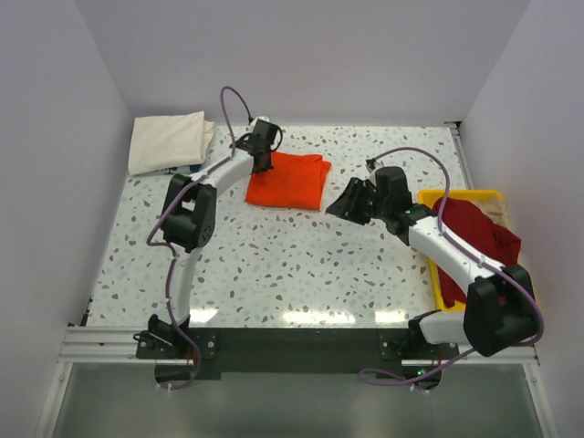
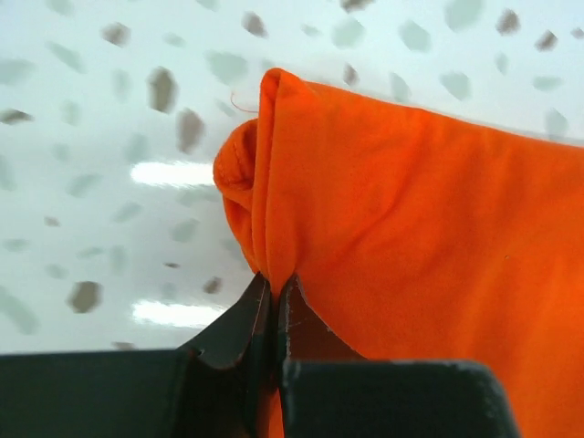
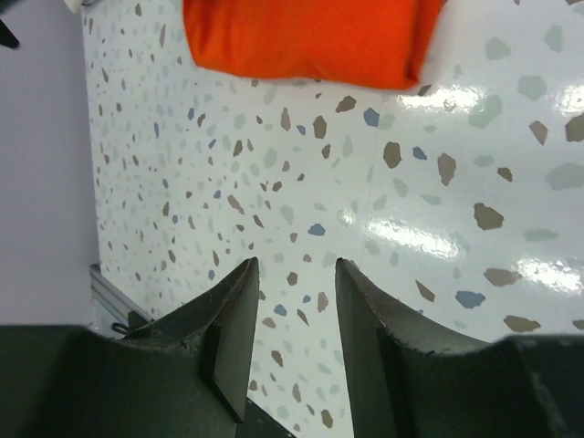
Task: Fold and stack the t-shirts
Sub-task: Neatly place the folded tshirt to the corner
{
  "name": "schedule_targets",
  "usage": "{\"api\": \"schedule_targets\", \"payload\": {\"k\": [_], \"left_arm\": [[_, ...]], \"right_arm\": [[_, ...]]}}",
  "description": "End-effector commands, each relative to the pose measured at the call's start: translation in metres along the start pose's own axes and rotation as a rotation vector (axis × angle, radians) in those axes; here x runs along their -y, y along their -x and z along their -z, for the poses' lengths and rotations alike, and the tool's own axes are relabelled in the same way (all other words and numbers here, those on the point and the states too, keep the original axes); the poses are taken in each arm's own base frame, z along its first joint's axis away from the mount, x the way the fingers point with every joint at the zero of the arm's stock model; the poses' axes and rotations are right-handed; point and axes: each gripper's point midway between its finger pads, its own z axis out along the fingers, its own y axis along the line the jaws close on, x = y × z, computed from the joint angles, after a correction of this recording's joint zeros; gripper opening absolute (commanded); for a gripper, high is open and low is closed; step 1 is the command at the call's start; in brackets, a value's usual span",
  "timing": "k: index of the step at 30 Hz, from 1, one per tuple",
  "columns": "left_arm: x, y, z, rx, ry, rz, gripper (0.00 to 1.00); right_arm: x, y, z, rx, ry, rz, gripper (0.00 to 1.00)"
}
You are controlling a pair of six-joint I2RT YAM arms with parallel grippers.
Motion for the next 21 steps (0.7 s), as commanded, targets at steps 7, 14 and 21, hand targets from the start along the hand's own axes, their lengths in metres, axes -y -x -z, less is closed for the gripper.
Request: {"api": "schedule_targets", "payload": {"k": [7,14,21], "left_arm": [[-0.105,0.114,0.020,0.240,0.407,-0.135,0.00],[-0.145,0.171,0.046,0.356,0.537,-0.182,0.00],[-0.164,0.215,0.076,0.440,0.614,-0.231,0.00]], "right_arm": [[0.021,-0.010,0.037,0.045,-0.098,0.128,0.43],[0.028,-0.025,0.043,0.013,-0.101,0.137,0.43],[0.033,-0.026,0.038,-0.001,-0.117,0.137,0.43]]}}
